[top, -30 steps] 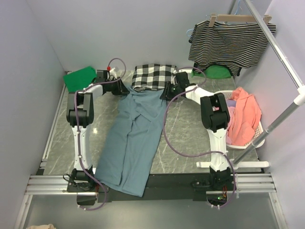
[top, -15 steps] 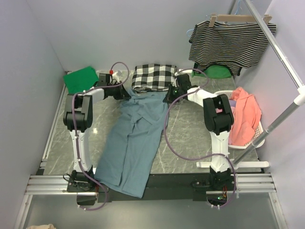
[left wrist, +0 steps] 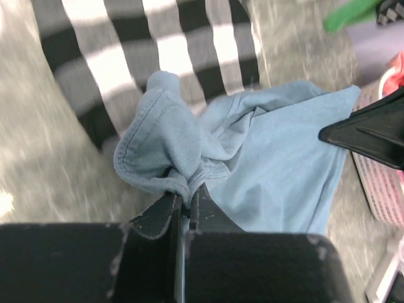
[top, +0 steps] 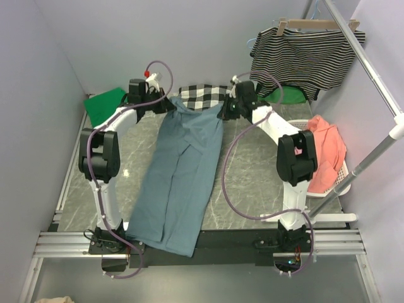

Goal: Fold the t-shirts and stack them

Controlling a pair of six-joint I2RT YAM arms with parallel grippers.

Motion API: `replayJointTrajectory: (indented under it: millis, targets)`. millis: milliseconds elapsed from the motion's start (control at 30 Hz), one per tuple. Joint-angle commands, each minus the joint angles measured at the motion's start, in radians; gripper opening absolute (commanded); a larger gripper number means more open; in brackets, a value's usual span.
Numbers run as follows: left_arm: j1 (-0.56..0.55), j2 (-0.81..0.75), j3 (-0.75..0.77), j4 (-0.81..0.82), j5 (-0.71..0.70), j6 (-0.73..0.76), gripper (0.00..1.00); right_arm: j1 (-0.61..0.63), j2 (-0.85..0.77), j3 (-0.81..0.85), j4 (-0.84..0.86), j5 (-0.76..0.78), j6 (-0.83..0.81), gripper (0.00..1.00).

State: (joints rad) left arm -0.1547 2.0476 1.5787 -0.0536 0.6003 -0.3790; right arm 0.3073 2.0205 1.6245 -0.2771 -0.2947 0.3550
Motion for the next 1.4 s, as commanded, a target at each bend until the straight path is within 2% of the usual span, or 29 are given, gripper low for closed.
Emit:
replayJointTrajectory:
  millis: [0, 133, 167, 200, 267, 300, 367, 400, 433, 500, 533, 600, 800, 933, 1000, 1133, 1300, 1367]
  targets:
    - [0.003, 0.091, 0.165, 0.046, -0.019, -0.011, 0.01, 0.000, 0.102, 0.263, -0.079, 0.093, -0.054, 0.00]
    - [0.004, 0.219, 0.326, 0.043, -0.042, -0.031, 0.01, -0.007, 0.284, 0.538, -0.168, 0.153, -0.082, 0.00]
    - [0.004, 0.247, 0.371, 0.028, -0.048, -0.032, 0.01, -0.014, 0.329, 0.693, -0.224, 0.157, -0.085, 0.00]
    - [0.004, 0.276, 0.465, 0.014, -0.048, -0.038, 0.01, -0.017, 0.375, 0.777, -0.255, 0.166, -0.082, 0.00]
    - [0.006, 0.354, 0.565, -0.020, -0.065, -0.050, 0.04, -0.037, 0.481, 0.915, -0.281, 0.178, -0.062, 0.02]
    - [0.009, 0.383, 0.576, -0.012, -0.091, -0.058, 0.06, -0.045, 0.497, 0.913, -0.260, 0.181, -0.035, 0.03]
    - [0.014, 0.394, 0.558, 0.046, -0.123, -0.089, 0.14, -0.065, 0.483, 0.817, -0.168, 0.203, -0.010, 0.07]
    - [0.020, 0.393, 0.544, 0.078, -0.146, -0.098, 0.37, -0.071, 0.472, 0.781, -0.134, 0.212, 0.007, 0.12]
    - [0.021, 0.393, 0.534, 0.112, -0.160, -0.106, 0.53, -0.073, 0.463, 0.755, -0.111, 0.221, 0.010, 0.27]
    - [0.024, 0.391, 0.520, 0.120, -0.215, -0.101, 0.71, -0.076, 0.465, 0.747, -0.094, 0.247, -0.008, 0.49]
    - [0.024, 0.387, 0.514, 0.120, -0.232, -0.095, 0.76, -0.074, 0.458, 0.741, -0.085, 0.256, -0.011, 0.62]
    - [0.026, 0.355, 0.486, 0.118, -0.272, -0.077, 0.84, -0.074, 0.442, 0.703, -0.047, 0.264, -0.020, 0.65]
    - [0.027, 0.140, 0.247, 0.215, -0.404, -0.046, 0.88, -0.059, 0.267, 0.509, 0.067, 0.232, -0.045, 0.67]
    - [0.026, 0.013, 0.114, 0.216, -0.428, -0.075, 0.88, -0.031, 0.216, 0.428, 0.059, 0.161, -0.034, 0.67]
    - [0.024, -0.079, -0.001, 0.218, -0.430, -0.121, 0.88, -0.019, 0.172, 0.379, 0.073, 0.131, -0.031, 0.67]
    - [-0.002, -0.236, -0.274, 0.218, -0.424, -0.202, 0.88, 0.012, 0.068, 0.168, 0.085, 0.037, 0.004, 0.67]
    - [-0.107, -0.456, -0.506, 0.097, -0.569, -0.221, 0.89, 0.082, -0.167, -0.141, 0.102, 0.063, 0.045, 0.67]
    - [-0.131, -0.568, -0.646, 0.081, -0.567, -0.264, 0.89, 0.110, -0.232, -0.268, 0.079, 0.090, 0.062, 0.67]
